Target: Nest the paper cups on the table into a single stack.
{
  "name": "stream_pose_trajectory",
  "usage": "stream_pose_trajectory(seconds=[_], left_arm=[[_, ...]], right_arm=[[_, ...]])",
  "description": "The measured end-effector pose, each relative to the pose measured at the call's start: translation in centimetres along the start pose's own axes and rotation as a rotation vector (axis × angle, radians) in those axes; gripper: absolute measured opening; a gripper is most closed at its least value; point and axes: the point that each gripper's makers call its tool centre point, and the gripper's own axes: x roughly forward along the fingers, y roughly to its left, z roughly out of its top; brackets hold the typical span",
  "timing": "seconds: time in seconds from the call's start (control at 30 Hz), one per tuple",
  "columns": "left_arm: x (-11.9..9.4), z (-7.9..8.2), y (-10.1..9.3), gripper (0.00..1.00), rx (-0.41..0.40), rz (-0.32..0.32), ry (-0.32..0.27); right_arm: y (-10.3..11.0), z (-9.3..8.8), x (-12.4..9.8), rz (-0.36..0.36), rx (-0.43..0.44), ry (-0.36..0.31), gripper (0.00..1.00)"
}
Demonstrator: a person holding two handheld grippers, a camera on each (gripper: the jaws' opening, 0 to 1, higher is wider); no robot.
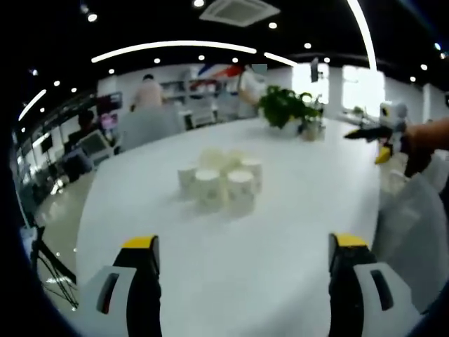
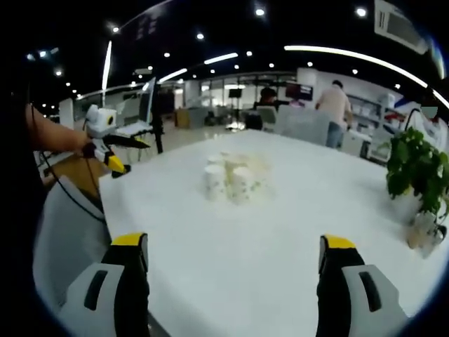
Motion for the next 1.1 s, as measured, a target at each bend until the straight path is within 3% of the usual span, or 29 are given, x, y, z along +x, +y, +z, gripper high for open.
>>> stream_pose_trajectory(seconds=[0.47,0.87,1.1], left_arm=[[4.4,0.8,-0.7,0.95,-0.005,-0.054,-0.004],[7.6,2.5,-0.3,0.92,-0.004,-0.078,-0.014],[10.5,3.3,-0.3,0.88,-0.002,-0.097,-0.002]], right_arm=[[0.0,-0.4,0.0,-0.003,0.014,0.000,1.00],[-0.1,-0.9,-0.5,-0.003,0.052,-0.014,1.00],[0.0,-1.2,-0.2,0.001,0.062,-0.013,1.00]])
